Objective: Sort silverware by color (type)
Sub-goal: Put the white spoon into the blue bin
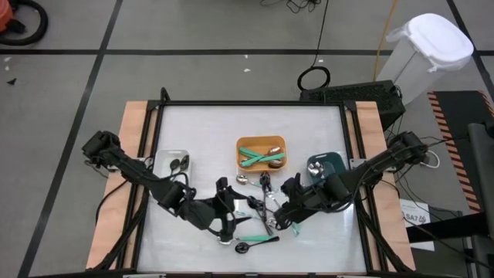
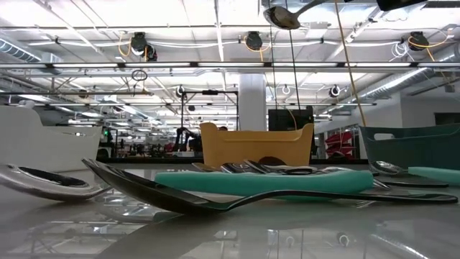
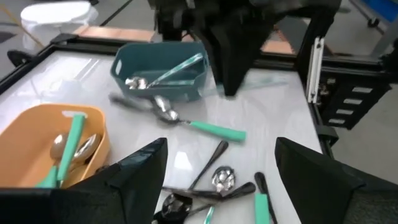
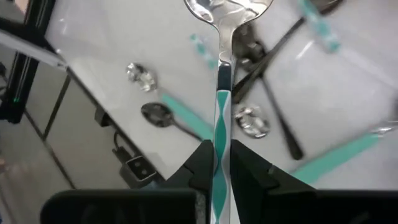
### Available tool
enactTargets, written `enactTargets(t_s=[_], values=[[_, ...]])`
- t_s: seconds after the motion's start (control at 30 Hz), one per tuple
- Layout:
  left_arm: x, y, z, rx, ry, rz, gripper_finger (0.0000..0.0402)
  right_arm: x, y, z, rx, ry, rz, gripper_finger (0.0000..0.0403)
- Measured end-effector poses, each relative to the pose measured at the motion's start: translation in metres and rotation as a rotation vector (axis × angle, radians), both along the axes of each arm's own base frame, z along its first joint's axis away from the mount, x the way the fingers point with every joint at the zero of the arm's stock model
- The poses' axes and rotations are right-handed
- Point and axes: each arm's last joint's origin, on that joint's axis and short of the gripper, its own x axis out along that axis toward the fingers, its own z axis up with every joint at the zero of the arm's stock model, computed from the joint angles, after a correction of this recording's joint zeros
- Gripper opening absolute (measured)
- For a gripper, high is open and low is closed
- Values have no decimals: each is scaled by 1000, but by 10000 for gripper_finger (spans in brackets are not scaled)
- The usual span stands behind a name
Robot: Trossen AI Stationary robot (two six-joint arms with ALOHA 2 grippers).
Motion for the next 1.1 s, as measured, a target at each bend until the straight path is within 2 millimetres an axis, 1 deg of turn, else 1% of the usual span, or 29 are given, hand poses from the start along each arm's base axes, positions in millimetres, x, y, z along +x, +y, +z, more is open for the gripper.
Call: enactTargets(t_s=[0.13,0.27,0.53,0.63,0.7,0.8,0.97,1.1], values=[[-2,1,-1,1,38,11,296,-14,-16,9,-28,57,-42,29],[-3,2,-1,-9,60,23,296,-32,-31,14,-68,152,-75,32],[-2,3,-1,-70,60,58,296,-73,-56,20,-188,428,-126,33],[-2,4,-1,-85,59,70,296,-82,-62,20,-231,524,-129,34],[-1,6,-1,-92,58,79,296,-83,-64,17,-221,525,-108,32],[1,9,-1,-93,57,89,296,-87,-69,9,-191,585,-119,32],[3,14,-1,-94,56,104,296,-93,-73,-15,-165,701,-99,36],[3,14,-1,-97,57,101,296,-97,-77,-36,-146,779,-57,36]])
